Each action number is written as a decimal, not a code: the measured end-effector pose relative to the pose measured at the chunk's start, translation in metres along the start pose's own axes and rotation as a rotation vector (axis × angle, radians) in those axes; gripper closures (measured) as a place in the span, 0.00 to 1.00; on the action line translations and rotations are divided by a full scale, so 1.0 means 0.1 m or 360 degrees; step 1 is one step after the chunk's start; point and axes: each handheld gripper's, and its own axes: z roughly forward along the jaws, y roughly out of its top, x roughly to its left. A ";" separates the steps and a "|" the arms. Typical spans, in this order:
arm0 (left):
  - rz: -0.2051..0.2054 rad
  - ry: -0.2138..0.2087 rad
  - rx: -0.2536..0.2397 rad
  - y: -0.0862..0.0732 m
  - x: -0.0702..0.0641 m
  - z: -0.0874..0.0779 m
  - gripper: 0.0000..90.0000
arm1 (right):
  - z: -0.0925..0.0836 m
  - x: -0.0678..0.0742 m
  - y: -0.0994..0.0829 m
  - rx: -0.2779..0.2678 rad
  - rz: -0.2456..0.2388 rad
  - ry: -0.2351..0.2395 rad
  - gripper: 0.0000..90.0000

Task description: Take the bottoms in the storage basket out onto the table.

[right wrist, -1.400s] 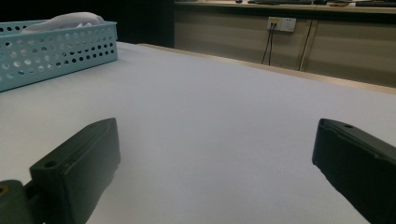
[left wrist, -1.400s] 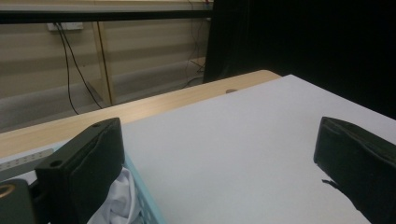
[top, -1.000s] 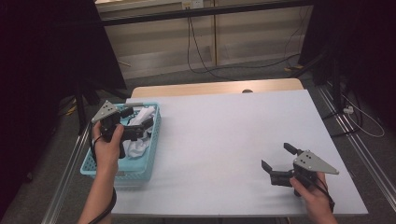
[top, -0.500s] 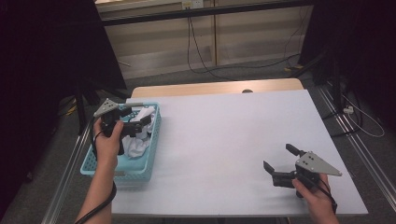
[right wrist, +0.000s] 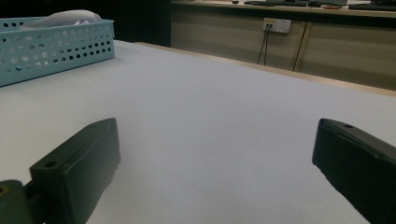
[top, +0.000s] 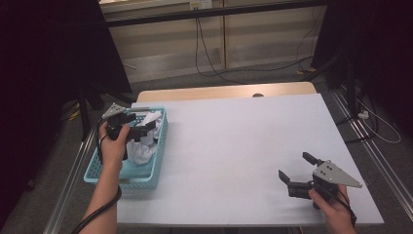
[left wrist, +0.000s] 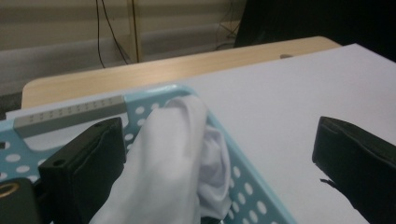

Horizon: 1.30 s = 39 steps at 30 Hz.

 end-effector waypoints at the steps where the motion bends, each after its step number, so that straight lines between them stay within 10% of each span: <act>1: 0.0009 0.0009 0.0008 -0.01 0.02 0.00 0.04 | 0.00 0.00 0.00 0.0002 -0.0003 -0.0003 0.00; 16: -0.0071 0.0142 0.0283 -0.28 0.33 0.21 0.06 | 0.01 0.02 -0.01 0.0017 -0.0007 -0.0002 0.00; 39: -0.0175 0.0149 0.0539 -0.46 0.45 0.59 0.04 | -0.03 -0.01 -0.03 0.0019 0.0013 -0.0018 0.00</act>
